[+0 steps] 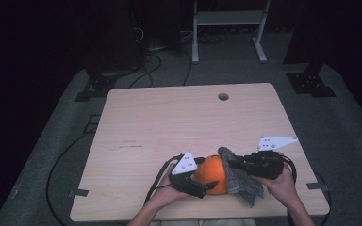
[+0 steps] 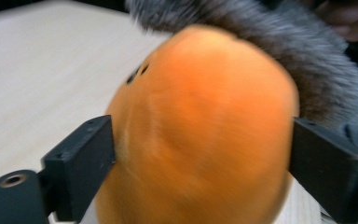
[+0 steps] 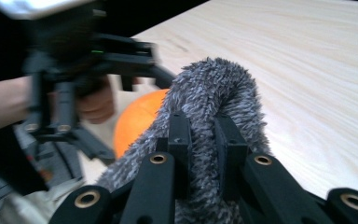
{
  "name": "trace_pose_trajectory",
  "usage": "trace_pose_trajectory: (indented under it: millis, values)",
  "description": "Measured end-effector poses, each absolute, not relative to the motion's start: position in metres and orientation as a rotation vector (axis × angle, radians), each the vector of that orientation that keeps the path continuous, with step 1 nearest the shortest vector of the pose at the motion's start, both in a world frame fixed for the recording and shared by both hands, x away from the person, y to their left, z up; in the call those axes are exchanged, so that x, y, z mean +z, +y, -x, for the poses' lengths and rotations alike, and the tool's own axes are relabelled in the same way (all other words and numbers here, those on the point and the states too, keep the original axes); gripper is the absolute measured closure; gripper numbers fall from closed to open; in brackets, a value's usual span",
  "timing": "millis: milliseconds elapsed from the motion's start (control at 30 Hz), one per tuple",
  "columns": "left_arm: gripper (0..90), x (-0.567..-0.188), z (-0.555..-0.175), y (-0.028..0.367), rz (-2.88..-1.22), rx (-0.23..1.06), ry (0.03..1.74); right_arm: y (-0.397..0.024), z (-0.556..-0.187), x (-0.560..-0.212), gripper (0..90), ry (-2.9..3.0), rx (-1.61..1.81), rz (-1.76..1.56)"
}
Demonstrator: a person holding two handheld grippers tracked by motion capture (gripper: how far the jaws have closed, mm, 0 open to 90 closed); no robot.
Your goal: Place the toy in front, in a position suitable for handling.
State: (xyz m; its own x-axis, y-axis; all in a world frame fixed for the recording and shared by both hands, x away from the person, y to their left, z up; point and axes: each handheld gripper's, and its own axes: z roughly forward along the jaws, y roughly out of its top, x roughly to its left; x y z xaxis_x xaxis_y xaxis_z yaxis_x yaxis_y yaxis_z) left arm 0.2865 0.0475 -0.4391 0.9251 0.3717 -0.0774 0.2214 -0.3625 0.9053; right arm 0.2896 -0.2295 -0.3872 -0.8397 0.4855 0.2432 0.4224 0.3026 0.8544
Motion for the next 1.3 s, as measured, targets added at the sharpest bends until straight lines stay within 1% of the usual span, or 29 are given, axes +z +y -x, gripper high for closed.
trace_pose_trajectory:
  millis: [67,100,200,300,433,567,733,833,933,1000,1067,1167,1233,1300]
  values:
    - [18.4,-0.441,-0.281,0.045,-1.969,0.203,0.385,-0.221,-0.285,-0.383,78.4,2.51,1.602,-0.818]
    - [20.7,-0.439,-0.277,0.042,-1.991,0.237,0.36,-0.216,-0.282,-0.38,78.4,2.525,1.601,-0.786]
    - [23.7,-0.436,-0.268,0.036,-2.044,0.318,0.291,-0.196,-0.272,-0.375,78.4,2.562,1.551,-0.678]
    - [26.5,-0.437,-0.268,0.04,-2.028,0.317,0.283,-0.195,-0.274,-0.375,78.7,2.553,1.515,-0.678]
    - [26.5,-0.437,-0.271,0.042,-2.01,0.283,0.293,-0.219,-0.285,-0.381,78.4,2.492,1.532,-0.803]
    - [30.1,-0.437,-0.271,0.041,-1.999,0.308,0.305,-0.235,-0.29,-0.388,79.1,2.502,1.536,-0.877]
    - [33.2,-0.432,-0.275,0.047,-1.956,0.299,0.373,-0.227,-0.284,-0.381,78.9,2.492,1.599,-0.796]
    - [34.3,-0.425,-0.276,0.052,-1.937,0.341,0.395,-0.23,-0.289,-0.384,79.0,2.458,1.603,-0.847]
    - [34.7,-0.426,-0.276,0.052,-1.958,0.362,0.405,-0.228,-0.291,-0.391,79.5,2.474,1.593,-0.882]
    - [34.9,-0.426,-0.275,0.05,-1.964,0.378,0.423,-0.219,-0.285,-0.386,79.6,2.485,1.574,-0.83]
    - [35.0,-0.426,-0.273,0.044,-1.988,0.419,0.405,-0.205,-0.277,-0.379,79.6,2.515,1.631,-0.726]
    - [35.2,-0.426,-0.267,0.04,-2.011,0.462,0.379,-0.182,-0.27,-0.376,79.7,2.534,1.502,-0.636]
    - [36.0,-0.426,-0.271,0.045,-1.979,0.433,0.412,-0.188,-0.275,-0.377,79.6,2.513,1.541,-0.687]
    - [36.2,-0.425,-0.274,0.051,-1.952,0.443,0.44,-0.204,-0.284,-0.38,79.6,2.461,1.591,-0.788]
